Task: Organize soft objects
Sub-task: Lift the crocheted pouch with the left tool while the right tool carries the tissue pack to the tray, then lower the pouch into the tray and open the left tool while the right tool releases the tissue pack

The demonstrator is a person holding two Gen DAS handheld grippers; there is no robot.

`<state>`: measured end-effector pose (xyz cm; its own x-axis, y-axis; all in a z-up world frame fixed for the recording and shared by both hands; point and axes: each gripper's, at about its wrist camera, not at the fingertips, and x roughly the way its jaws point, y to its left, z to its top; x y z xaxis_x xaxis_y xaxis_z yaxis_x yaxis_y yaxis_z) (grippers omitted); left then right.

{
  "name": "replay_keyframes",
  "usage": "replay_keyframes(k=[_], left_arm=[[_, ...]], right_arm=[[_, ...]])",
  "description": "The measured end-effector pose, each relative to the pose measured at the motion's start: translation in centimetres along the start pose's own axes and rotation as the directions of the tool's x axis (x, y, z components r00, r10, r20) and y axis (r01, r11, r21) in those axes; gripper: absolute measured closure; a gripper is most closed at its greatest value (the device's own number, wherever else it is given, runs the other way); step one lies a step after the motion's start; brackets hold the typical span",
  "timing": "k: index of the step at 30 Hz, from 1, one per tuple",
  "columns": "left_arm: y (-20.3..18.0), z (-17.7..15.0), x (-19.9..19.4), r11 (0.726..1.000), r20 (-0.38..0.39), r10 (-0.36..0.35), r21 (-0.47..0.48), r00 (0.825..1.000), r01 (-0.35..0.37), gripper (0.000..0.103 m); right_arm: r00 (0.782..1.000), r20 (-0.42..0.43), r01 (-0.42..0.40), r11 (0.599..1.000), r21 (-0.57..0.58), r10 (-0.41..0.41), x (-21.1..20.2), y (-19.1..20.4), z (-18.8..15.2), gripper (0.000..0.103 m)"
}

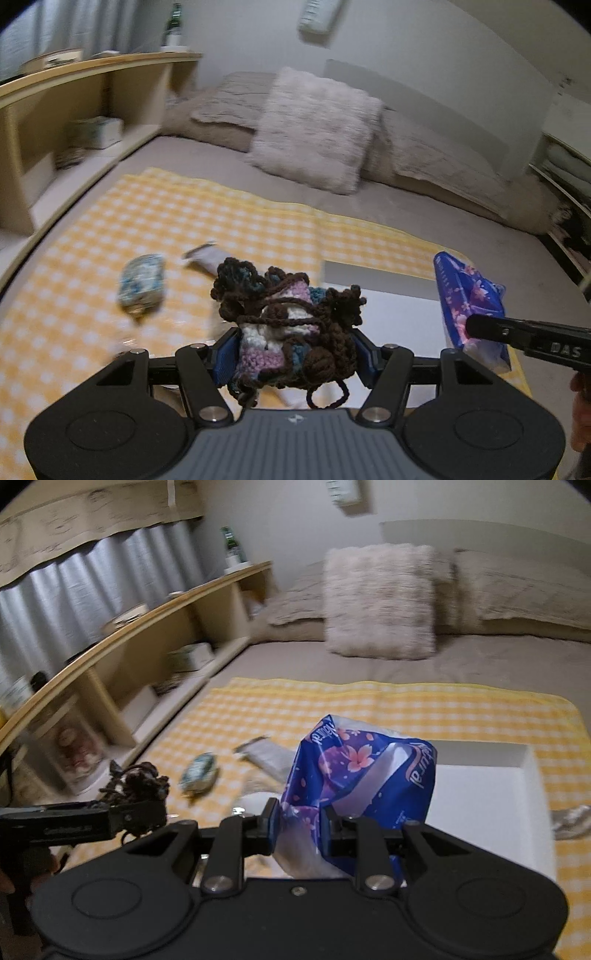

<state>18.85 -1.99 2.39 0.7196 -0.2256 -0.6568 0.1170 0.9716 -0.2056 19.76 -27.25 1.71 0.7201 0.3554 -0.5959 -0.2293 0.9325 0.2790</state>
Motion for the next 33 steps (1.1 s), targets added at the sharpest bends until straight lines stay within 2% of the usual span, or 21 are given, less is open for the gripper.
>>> replay_keyframes(k=[8,17,21,27,29,33], left_arm=[[-5.1,0.1,4.4,0.992,-0.052,-0.097,0.072,0.994,0.1,0.04],[-9.2,-0.8,11.4,0.972,-0.181,-0.147,0.155,0.972,0.176,0.04],[-10.2,-1.5,14.5,0.962,-0.25,-0.133,0.199,0.959,0.185,0.04],[-10.1,-2.7,18.6,0.951,-0.325,-0.084,0.255,0.942,0.173,0.04],[-9.7,-3.2,19.7,0.949,-0.349,-0.065,0.268,0.935,0.166,0.04],[-9.6,-3.7,21.2,0.942,-0.372,0.003,0.314,0.928,0.123,0.04]], right_arm=[[0.99,-0.04,0.136,0.99,0.021,-0.135,0.2,-6.1,-0.8,0.079],[0.958,-0.117,0.261,0.965,-0.027,-0.263,2.0,-11.7,-2.2,0.079],[0.945,-0.156,0.275,0.957,-0.089,-0.286,3.5,-13.1,-2.7,0.079],[0.943,-0.23,0.205,0.964,-0.171,-0.241,6.5,-13.5,-3.2,0.079],[0.929,-0.277,0.193,0.96,-0.201,-0.245,7.7,-13.2,-3.6,0.078],[0.884,-0.362,0.23,0.949,-0.217,-0.297,9.3,-14.2,-4.4,0.077]])
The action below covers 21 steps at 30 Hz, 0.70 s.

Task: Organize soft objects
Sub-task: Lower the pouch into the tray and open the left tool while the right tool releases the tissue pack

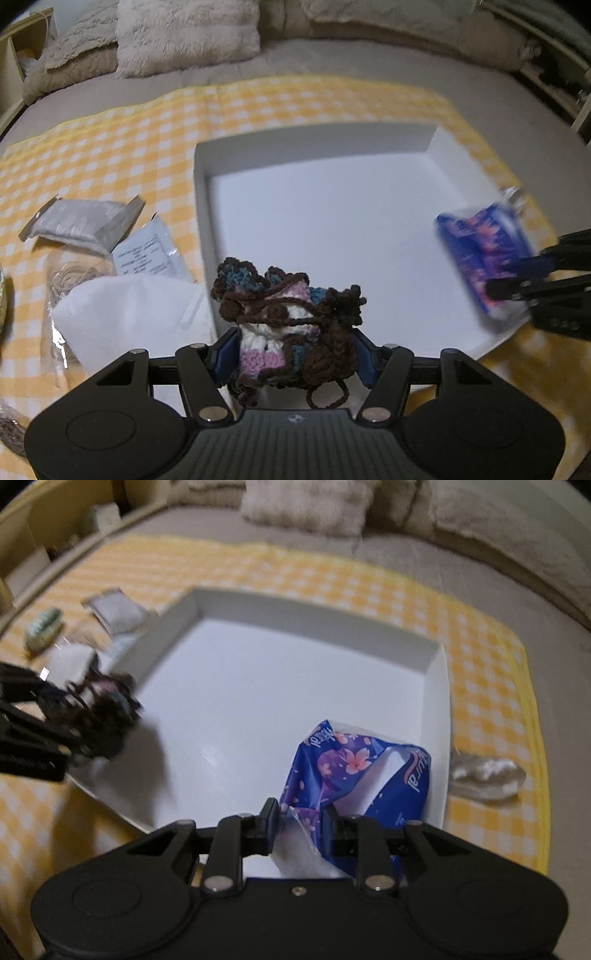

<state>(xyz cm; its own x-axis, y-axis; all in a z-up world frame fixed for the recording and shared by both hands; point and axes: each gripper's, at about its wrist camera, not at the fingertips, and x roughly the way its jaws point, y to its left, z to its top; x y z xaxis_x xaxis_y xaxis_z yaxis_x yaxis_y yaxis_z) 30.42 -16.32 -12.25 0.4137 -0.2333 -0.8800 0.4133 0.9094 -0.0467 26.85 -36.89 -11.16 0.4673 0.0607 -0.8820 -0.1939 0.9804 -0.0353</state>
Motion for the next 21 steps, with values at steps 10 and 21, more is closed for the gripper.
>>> replay_keyframes(k=[10,21], left_arm=[[-0.7,-0.9,0.8,0.998,-0.067,-0.013,0.056,0.998,0.016,0.028],[-1.2,-1.4,-2.0,0.999,-0.025,-0.03,0.02,0.999,0.03,0.014]], right_arm=[[1.0,-0.011,-0.022,0.996,0.083,0.023,-0.6,-1.4,-1.2,0.054],[0.998,0.052,-0.029,0.989,0.147,0.021,-3.2,-0.8,-1.0,0.031]])
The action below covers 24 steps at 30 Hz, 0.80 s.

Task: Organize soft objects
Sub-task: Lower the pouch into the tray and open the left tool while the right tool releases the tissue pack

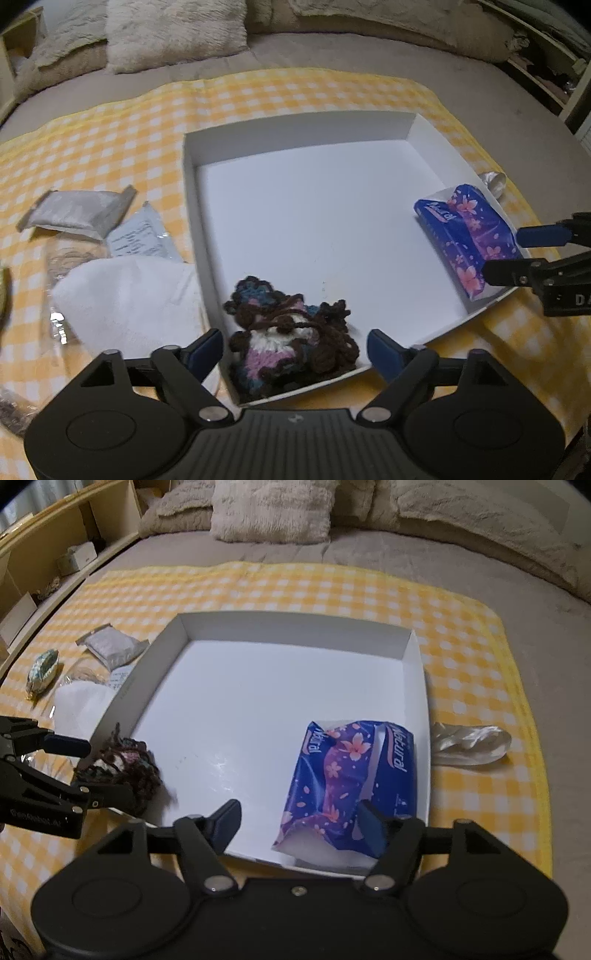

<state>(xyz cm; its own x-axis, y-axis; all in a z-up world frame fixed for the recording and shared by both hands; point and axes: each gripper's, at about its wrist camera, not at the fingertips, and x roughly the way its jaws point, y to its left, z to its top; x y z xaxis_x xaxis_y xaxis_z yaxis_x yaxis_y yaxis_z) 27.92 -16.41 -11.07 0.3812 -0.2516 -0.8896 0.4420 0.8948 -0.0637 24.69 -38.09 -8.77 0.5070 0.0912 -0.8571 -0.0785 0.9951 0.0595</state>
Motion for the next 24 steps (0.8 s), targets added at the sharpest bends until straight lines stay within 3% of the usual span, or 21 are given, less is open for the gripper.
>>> replay_keyframes(k=[12,24], left_arm=[[0.3,-0.8,-4.0,0.999,0.087,0.017,-0.051,0.996,-0.012,0.012],[-0.1,-2.2,-9.0,0.995,0.215,0.027,-0.098,0.976,-0.007,0.008]], right_arm=[[0.992,0.125,0.003,0.998,0.064,-0.011,-4.4,0.8,-1.0,0.025],[0.972,0.231,0.016,0.995,0.097,-0.038,-8.9,1.1,-2.9,0.022]])
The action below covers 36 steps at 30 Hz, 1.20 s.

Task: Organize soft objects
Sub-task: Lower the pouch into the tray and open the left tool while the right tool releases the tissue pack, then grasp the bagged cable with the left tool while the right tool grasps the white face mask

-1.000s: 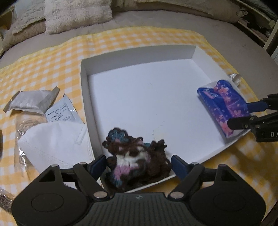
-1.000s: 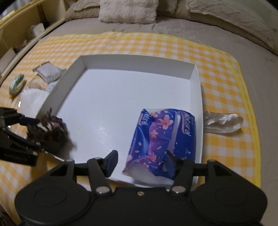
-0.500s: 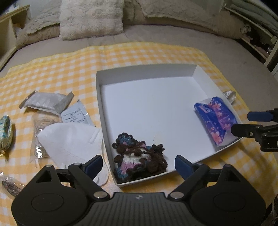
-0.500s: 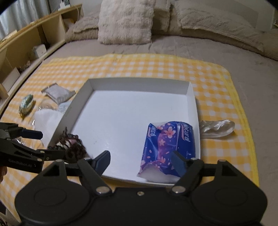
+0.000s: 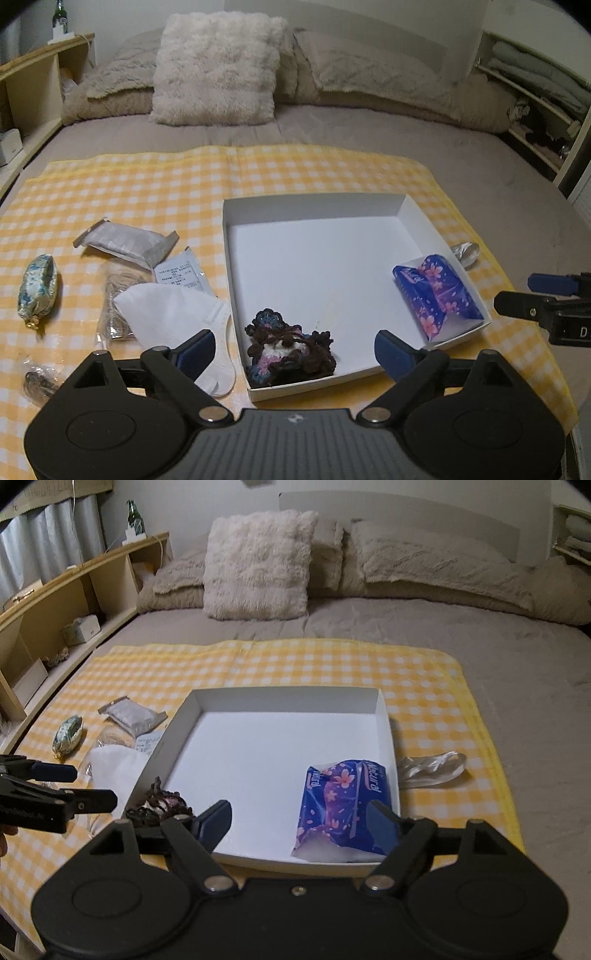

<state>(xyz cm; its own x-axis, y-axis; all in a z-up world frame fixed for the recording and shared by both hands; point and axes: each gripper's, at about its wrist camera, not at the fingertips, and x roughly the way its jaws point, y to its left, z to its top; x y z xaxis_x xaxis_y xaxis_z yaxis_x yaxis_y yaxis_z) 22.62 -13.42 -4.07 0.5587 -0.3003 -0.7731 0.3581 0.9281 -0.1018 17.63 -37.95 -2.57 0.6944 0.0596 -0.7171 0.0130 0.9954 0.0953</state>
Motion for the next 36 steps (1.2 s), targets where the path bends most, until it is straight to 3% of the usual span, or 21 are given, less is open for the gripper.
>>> replay_keyframes(k=[7,11,18,25,36], left_arm=[[0.3,-0.5,-2.0,1.0,0.05,0.02,-0.024,0.999,-0.019,0.002],[0.6,-0.8,-3.1,0.999,0.086,0.033,-0.035,0.996,-0.03,0.0],[0.9,-1.3,-4.8,0.998,0.151,0.05,-0.049,0.987,-0.042,0.0],[1.9,-1.6,-6.1,0.995,0.206,0.09,-0.057,0.974,-0.08,0.0],[6.6,-2.4,-7.5,0.981,0.24,0.185,-0.098,0.953,-0.166,0.0]], right_arm=[[0.999,0.041,0.034,0.999,-0.005,-0.034,-1.9,0.6,-1.0,0.016],[0.996,0.076,0.051,0.999,0.006,-0.051,-2.7,1.0,-1.5,0.0],[0.989,0.124,0.082,0.997,-0.005,-0.081,-3.7,2.3,-2.0,0.0],[0.98,0.191,0.057,0.998,0.037,-0.063,-4.0,3.4,-1.3,0.0],[0.971,0.239,0.016,1.0,0.002,-0.015,-2.2,7.6,0.4,0.0]])
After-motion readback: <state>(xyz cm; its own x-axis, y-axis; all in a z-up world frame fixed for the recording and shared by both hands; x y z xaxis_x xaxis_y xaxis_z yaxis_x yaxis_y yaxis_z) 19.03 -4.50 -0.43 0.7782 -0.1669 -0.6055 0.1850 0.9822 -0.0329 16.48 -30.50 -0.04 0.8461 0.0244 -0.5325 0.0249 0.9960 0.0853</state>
